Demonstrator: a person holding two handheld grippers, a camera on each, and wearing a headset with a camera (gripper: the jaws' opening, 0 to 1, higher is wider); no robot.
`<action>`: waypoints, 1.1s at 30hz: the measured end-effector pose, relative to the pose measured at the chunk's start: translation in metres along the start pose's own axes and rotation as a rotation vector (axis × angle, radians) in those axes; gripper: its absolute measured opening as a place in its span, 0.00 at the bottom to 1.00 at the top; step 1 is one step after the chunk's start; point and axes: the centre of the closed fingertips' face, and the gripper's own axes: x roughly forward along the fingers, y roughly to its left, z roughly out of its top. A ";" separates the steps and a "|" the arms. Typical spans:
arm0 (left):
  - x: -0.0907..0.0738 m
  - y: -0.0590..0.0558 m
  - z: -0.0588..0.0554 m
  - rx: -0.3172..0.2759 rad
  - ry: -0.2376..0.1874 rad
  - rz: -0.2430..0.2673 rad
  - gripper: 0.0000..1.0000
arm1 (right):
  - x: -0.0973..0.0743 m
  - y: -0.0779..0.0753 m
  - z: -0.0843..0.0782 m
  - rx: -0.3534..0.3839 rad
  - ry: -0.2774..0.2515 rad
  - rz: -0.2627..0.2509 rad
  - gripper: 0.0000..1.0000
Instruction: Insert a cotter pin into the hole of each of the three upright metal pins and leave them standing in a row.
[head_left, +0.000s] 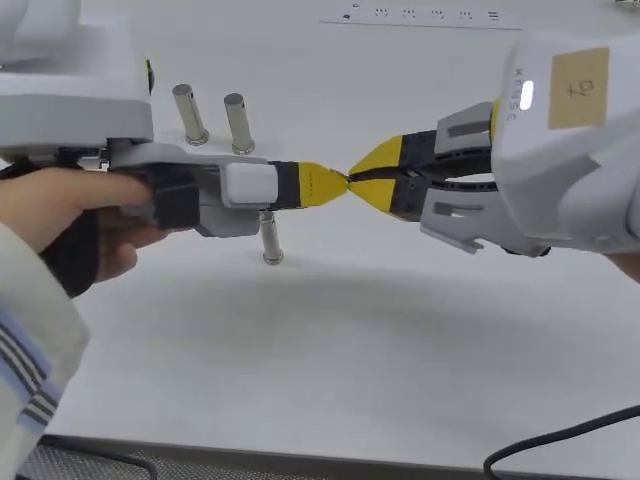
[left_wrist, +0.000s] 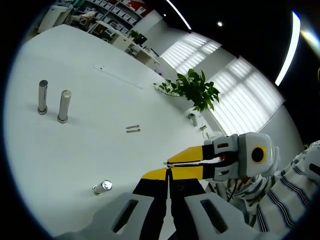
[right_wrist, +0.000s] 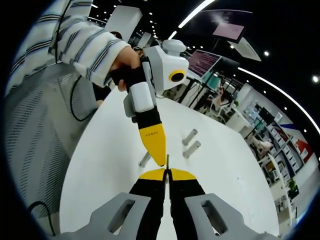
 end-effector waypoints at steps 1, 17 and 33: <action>0.000 0.001 0.000 0.000 -0.002 0.002 0.00 | 0.000 0.000 0.000 0.003 -0.001 0.000 0.02; -0.002 0.008 0.007 0.071 -0.007 -0.005 0.14 | -0.001 0.003 -0.002 -0.006 0.015 0.004 0.02; -0.006 0.010 0.012 -0.011 -0.036 -0.014 0.07 | -0.002 -0.001 -0.001 -0.089 0.036 -0.029 0.02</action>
